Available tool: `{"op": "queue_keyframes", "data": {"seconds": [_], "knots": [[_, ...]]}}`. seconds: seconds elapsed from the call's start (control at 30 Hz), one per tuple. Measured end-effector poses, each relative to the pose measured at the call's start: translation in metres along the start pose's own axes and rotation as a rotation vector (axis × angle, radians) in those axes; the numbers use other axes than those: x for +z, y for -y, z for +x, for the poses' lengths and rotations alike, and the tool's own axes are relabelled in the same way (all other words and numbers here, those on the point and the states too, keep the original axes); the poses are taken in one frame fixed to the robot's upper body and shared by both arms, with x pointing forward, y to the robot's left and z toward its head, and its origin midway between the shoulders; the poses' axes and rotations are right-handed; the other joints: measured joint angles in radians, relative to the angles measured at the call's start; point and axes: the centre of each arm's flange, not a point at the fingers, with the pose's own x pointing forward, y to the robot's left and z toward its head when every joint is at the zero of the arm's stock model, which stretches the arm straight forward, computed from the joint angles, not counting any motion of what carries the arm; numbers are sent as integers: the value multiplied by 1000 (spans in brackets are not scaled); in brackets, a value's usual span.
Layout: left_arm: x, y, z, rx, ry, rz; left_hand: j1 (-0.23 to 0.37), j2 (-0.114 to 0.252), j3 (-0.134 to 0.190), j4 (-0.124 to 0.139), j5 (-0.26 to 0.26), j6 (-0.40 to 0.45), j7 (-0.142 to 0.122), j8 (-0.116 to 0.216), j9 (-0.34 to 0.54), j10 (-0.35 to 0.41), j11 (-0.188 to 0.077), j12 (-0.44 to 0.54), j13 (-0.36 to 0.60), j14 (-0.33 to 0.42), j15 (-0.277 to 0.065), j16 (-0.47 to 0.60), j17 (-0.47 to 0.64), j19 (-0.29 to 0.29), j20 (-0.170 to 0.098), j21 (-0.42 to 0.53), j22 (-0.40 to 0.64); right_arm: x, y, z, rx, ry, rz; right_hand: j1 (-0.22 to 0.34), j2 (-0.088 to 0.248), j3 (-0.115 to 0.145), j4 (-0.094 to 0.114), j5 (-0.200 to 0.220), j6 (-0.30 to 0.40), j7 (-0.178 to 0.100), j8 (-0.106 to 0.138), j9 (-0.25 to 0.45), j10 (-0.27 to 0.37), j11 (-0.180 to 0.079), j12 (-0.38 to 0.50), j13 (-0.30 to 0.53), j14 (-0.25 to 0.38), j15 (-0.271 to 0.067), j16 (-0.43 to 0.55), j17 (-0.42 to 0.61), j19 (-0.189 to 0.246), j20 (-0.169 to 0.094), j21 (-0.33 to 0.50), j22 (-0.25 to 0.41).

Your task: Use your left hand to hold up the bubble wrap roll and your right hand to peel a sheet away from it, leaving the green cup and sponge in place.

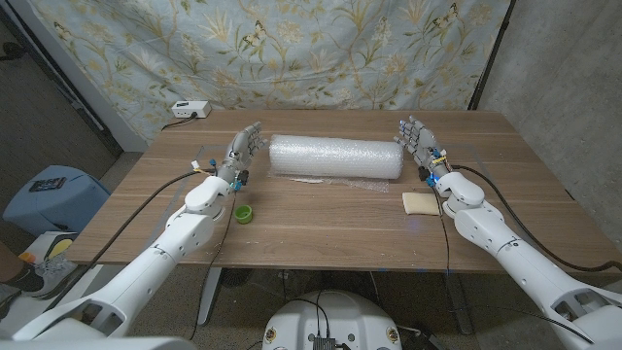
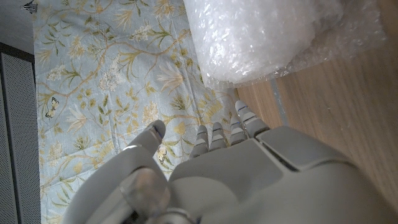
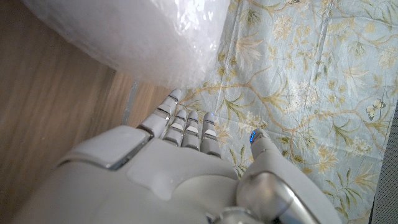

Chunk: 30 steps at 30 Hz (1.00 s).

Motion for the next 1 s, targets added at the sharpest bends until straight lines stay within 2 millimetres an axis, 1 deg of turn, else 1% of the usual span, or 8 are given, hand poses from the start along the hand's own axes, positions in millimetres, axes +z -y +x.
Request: {"op": "queue_keyframes", "data": {"seconds": [0.17, 0.2, 0.27, 0.37, 0.57, 0.7, 0.9, 1.0], "knots": [[10, 1, -5, -16, 16, 14, 4, -4, -4, -4, 4, 2, 2, 0, 0, 0, 0, 0, 0, 0, 0, 0, -3, 0, 0, 0, 0, 0, 0, 0, -5, 2, -1, 0, 0, 0, 0, 0, 0, 0, 0, 0, 0, 0, 0, 0, 0, 0, 0, 0, 0, 0, 0, 0], [7, -1, -5, -6, -6, 16, 4, -4, -3, -9, 4, 4, 4, 0, 0, 0, 0, 0, 0, 0, 0, 0, -4, 0, 0, 0, 0, 0, -1, -3, -2, 2, 0, 0, 0, 0, 0, 0, 0, 0, 0, 0, 0, 0, 0, 0, 0, 0, 0, 0, 0, 0, 0, 0], [12, -2, -7, -12, -6, 26, 13, -13, -1, -18, 4, 8, 8, 4, 0, 4, 4, 0, 0, 0, 0, 0, -5, 0, 0, 0, 0, 0, -2, -4, -1, 4, -1, 0, 0, 4, -4, 0, 0, 0, 0, 0, 0, 0, 0, 0, 0, 0, 0, 0, 0, 0, 0, 0], [16, -3, -8, -20, -13, 41, 20, -20, -2, -37, 8, 20, 20, 4, 0, 4, 4, 0, 0, 4, -4, 0, -5, 5, -5, 0, 0, 0, -2, -5, -1, 7, -3, 0, 0, 4, -4, 0, 0, 0, 0, 0, 0, 0, 0, 0, 0, 0, 0, 0, 0, 0, 0, 0], [25, -5, -8, -45, -26, 81, 37, -29, 0, -66, 11, 30, 30, 11, 0, 13, 1, 0, -2, 17, 2, 0, -5, 12, -10, 0, 0, 2, -3, -5, 0, 16, -9, 0, 0, 4, -4, 0, 0, 0, 0, 0, 0, 0, 0, 0, 0, 0, 0, 0, 0, 0, 0, 0], [39, -8, -4, -55, -7, 106, 55, -32, 0, -94, 12, 48, 48, 12, 0, 25, 4, 4, -2, 26, -1, 0, -5, 24, -8, 0, 0, 3, -3, -5, -1, 23, -13, 0, 0, 1, -7, -1, 0, 0, 0, 0, 0, 0, 0, 0, 0, 0, 0, 0, 0, 0, 0, 0], [43, -9, 1, -98, -58, 153, 74, -21, 6, -116, 19, 48, 48, 15, 0, 29, 7, 4, -2, 36, 3, 0, -5, 31, -1, 0, 0, 3, -5, -5, -1, 28, -10, 0, 0, 1, -7, -1, 0, 0, 0, 0, 0, 0, 0, 0, 0, 0, 0, 0, 0, 0, 0, 0], [55, -8, 7, -118, -60, 185, 83, -22, 8, -125, 22, 48, 48, 15, 0, 31, 8, 4, -2, 40, 7, 0, -5, 32, 0, 0, 0, 4, -6, -4, -1, 34, -9, 0, 0, 1, -7, -1, 0, 0, 0, 0, 0, 0, 0, 0, 0, 0, 0, 0, 0, 0, 0, 0]]}}
